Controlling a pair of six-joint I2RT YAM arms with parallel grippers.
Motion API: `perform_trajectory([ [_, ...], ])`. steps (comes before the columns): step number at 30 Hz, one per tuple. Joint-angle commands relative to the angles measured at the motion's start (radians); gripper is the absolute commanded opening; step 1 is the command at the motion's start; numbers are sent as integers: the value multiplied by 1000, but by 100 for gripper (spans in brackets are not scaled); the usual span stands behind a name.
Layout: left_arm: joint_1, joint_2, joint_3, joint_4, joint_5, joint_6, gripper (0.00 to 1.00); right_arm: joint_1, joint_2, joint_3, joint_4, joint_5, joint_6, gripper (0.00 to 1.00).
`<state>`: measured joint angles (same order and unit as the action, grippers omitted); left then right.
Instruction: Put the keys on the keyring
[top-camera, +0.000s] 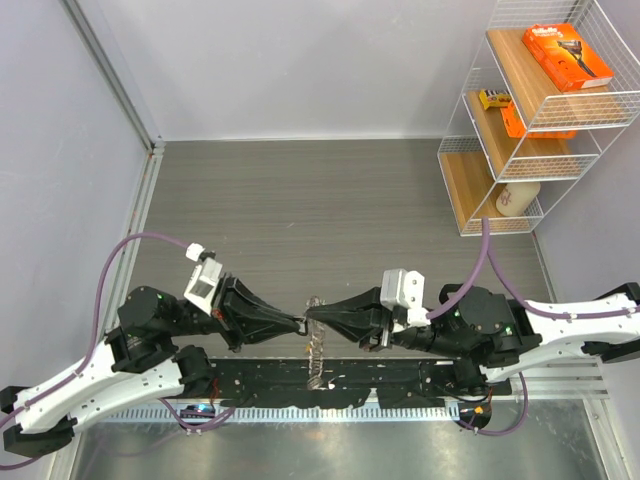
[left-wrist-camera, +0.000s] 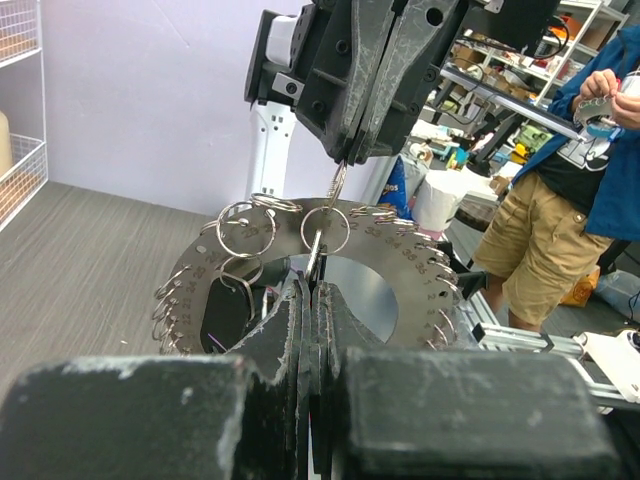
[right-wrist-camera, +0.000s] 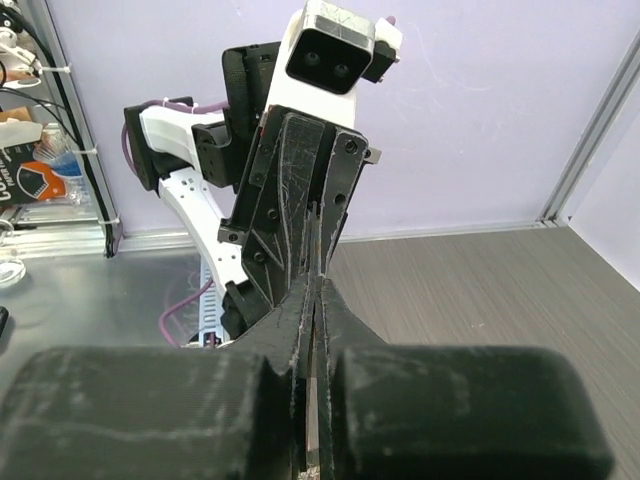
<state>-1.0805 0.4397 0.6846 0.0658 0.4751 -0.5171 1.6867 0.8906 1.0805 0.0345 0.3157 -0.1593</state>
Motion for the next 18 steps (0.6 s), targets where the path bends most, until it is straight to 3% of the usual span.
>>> perform_trajectory([
  [1,-1,-9,1,-1,28,-6,0,5,-30,27,191,-12,-17,6],
  [5,1,-12,0,8,25,-11,0,5,-39,18,179,-4,-11,6],
  [8,-1,-19,-5,20,25,-12,8,4,-50,13,166,6,-8,6],
  [11,-1,-30,0,2,7,-3,1,5,-61,9,151,19,-2,6],
  [18,1,-45,23,-29,-4,11,0,4,-67,59,4,48,33,6],
])
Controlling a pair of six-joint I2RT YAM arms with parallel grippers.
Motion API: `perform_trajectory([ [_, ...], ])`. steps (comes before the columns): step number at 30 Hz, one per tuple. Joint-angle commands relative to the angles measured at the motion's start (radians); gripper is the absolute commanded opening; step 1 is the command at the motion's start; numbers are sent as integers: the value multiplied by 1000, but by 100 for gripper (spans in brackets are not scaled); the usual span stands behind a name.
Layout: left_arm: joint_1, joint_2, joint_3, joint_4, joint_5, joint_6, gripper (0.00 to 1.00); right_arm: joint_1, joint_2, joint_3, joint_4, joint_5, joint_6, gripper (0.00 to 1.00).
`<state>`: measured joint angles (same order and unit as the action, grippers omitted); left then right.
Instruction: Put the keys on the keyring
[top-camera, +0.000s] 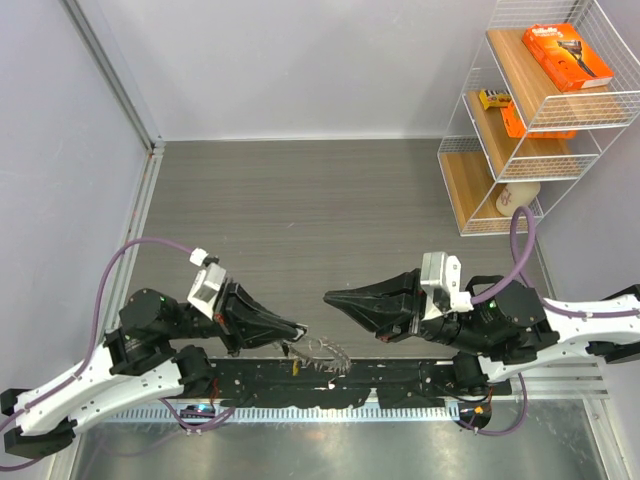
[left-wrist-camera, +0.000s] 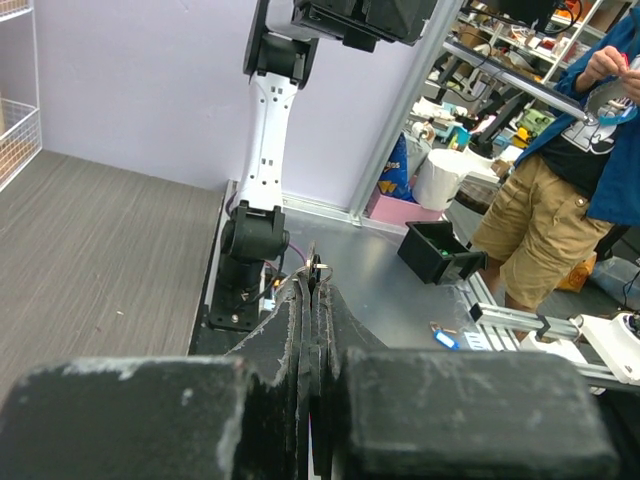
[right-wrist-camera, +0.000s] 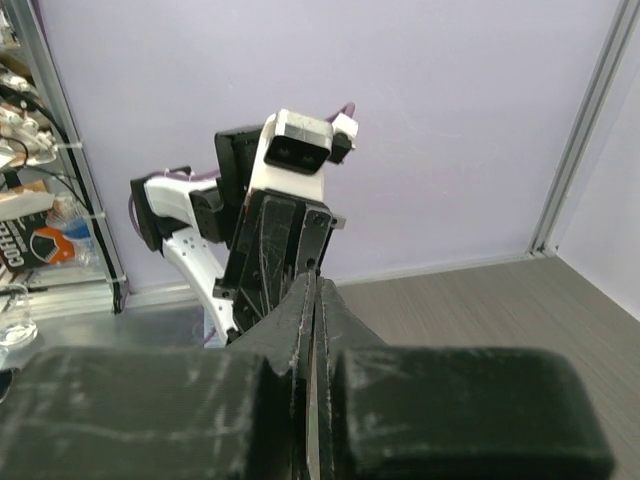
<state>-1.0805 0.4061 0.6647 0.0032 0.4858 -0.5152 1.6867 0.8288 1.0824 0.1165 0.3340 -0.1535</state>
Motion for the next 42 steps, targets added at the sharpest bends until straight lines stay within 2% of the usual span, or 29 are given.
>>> perform_trajectory([
  [1,-1,-12,44,32,-13,7,0,4,0,65,-110,30,35,6],
  [7,-1,22,82,3,28,11,0,4,13,157,-384,30,58,6],
  [9,-1,31,102,0,46,14,0,4,13,185,-461,28,63,13],
  [12,1,36,122,-38,71,21,0,2,19,229,-561,-1,60,31],
  [15,-1,42,144,-61,102,29,0,4,44,286,-673,-35,54,42],
  [18,-1,51,165,-74,145,30,0,4,87,321,-748,-75,36,47],
  [28,-1,56,205,-100,217,24,0,4,165,382,-816,-243,-73,60],
  [42,-1,71,216,-89,232,9,0,5,217,412,-741,-311,-109,59],
])
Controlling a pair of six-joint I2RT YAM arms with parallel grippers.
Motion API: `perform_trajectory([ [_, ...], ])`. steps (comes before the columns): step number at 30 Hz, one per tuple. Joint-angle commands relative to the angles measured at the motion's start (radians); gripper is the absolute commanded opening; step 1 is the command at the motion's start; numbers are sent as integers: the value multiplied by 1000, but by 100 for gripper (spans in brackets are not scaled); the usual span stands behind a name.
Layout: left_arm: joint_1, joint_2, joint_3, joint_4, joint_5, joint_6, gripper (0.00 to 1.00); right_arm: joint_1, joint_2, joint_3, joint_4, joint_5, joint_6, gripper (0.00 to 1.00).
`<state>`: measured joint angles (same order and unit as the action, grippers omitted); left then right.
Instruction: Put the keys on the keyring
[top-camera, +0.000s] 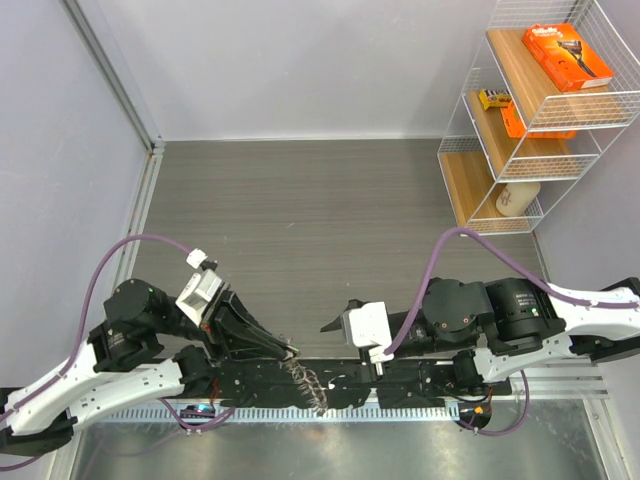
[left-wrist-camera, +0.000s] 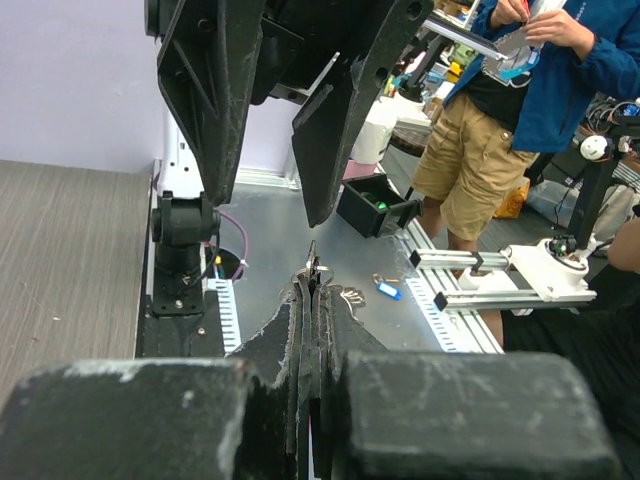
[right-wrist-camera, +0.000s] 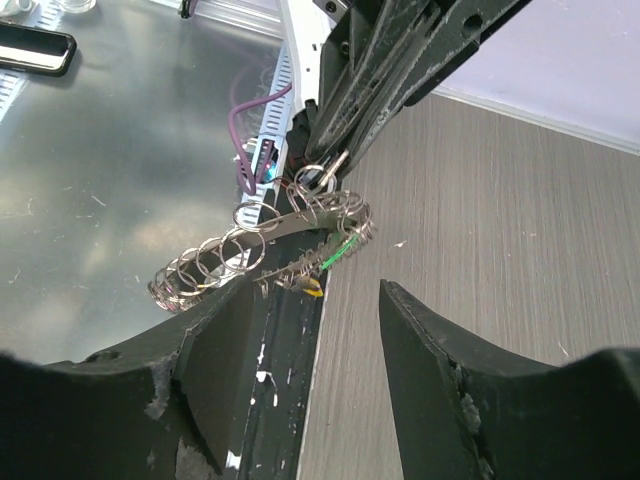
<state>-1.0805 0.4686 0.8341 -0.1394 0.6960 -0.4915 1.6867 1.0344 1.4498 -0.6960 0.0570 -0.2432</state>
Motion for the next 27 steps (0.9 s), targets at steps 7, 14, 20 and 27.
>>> perform_trajectory([
  [7,1,11,49,57,25,-21,0,4,39,52,99,-42,-25,54],
  [14,-1,8,51,61,25,-24,0,2,62,52,124,-88,-25,51],
  [20,-1,1,57,63,27,-27,0,1,90,60,133,-74,-22,49],
  [27,-1,-5,56,64,31,-30,0,-12,104,61,144,-86,-16,48],
])
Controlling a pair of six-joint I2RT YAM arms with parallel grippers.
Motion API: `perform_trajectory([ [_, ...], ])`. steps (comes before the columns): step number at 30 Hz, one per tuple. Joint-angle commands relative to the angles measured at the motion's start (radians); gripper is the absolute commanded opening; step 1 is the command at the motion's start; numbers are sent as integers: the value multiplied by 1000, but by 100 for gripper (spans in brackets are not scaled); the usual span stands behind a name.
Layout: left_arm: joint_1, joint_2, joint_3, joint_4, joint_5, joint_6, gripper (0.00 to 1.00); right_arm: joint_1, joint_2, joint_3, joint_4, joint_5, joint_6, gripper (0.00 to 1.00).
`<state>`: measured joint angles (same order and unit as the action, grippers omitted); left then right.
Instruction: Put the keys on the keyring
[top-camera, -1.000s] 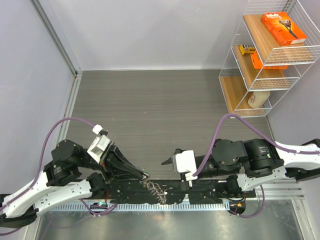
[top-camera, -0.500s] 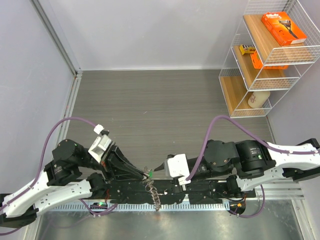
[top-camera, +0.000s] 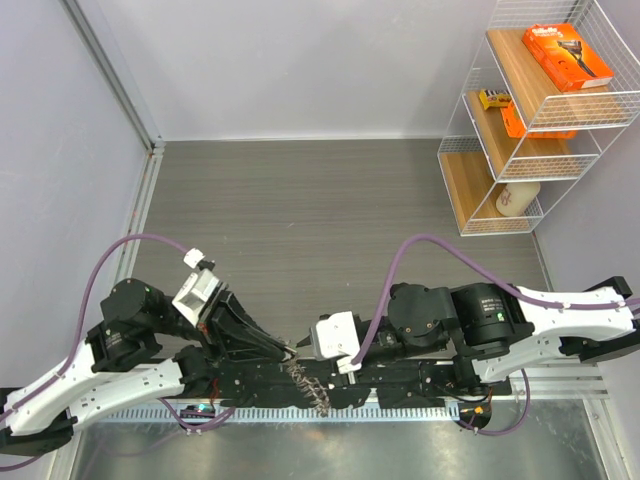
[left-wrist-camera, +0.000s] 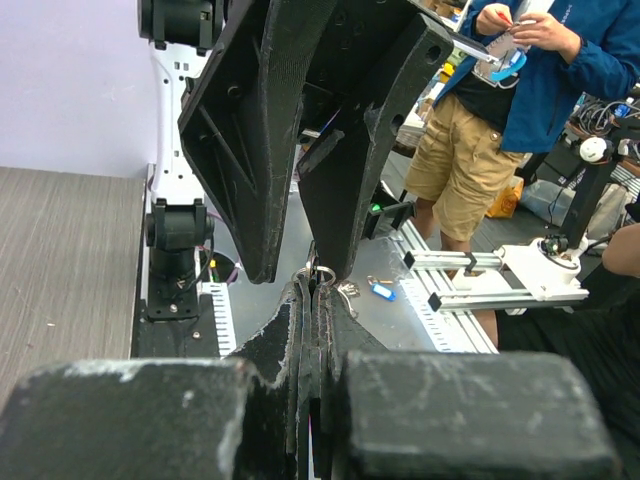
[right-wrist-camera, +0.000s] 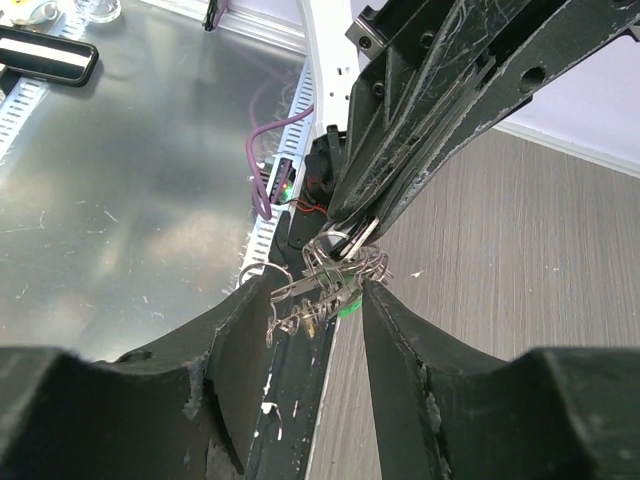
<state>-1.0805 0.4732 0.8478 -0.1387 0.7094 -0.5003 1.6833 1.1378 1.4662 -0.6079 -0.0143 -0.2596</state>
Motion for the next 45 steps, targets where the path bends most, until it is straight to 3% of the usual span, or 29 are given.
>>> perform_trajectory([
  [1,-1,-11,42,64,19,-20,0,-10,5,48,59,-16,-1,47],
  [17,-1,-31,33,68,15,-23,0,-36,56,66,69,-73,11,38],
  [31,1,-62,34,41,-10,-9,0,-39,50,54,71,-81,26,6],
  [45,1,-183,13,-35,-154,20,0,-40,-36,6,128,-23,69,6],
])
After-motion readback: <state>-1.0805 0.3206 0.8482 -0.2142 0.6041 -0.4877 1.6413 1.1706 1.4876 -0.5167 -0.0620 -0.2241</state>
